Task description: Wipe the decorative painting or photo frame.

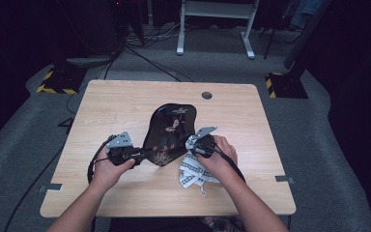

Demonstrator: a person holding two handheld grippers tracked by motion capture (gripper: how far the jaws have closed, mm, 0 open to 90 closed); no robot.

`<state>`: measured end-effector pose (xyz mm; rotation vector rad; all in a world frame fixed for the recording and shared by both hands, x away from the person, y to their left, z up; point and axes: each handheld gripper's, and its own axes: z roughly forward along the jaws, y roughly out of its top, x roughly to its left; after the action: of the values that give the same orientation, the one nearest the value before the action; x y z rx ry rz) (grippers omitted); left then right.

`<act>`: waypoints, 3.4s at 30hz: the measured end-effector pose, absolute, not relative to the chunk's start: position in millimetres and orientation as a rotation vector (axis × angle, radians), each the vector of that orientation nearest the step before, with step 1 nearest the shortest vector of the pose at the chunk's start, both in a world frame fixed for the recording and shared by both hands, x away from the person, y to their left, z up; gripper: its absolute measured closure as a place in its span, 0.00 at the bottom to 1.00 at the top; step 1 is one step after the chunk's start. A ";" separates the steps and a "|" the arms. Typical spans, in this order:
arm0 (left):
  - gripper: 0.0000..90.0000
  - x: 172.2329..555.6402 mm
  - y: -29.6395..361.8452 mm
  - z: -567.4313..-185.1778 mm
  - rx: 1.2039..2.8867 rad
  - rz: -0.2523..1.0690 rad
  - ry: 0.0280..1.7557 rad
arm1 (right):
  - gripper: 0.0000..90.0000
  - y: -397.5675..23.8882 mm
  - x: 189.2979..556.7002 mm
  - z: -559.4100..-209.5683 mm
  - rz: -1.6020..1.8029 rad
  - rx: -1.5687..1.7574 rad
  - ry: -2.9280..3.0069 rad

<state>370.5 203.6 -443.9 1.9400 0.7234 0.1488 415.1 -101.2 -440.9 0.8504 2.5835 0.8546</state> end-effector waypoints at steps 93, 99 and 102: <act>0.87 371.9 203.1 -444.6 1.937 0.134 0.712 | 0.90 -83.3 460.2 -311.7 1.382 0.828 2.197; 0.87 371.6 202.9 -444.5 1.939 0.136 0.713 | 0.90 -87.7 461.8 -314.9 1.375 0.834 2.188; 0.87 371.3 202.6 -444.4 1.938 0.135 0.714 | 0.90 -91.3 463.1 -317.2 1.370 0.853 2.180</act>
<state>371.3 202.6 -444.4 1.9379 0.7143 0.1354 463.1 -91.3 -317.2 0.8534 2.1805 1.3703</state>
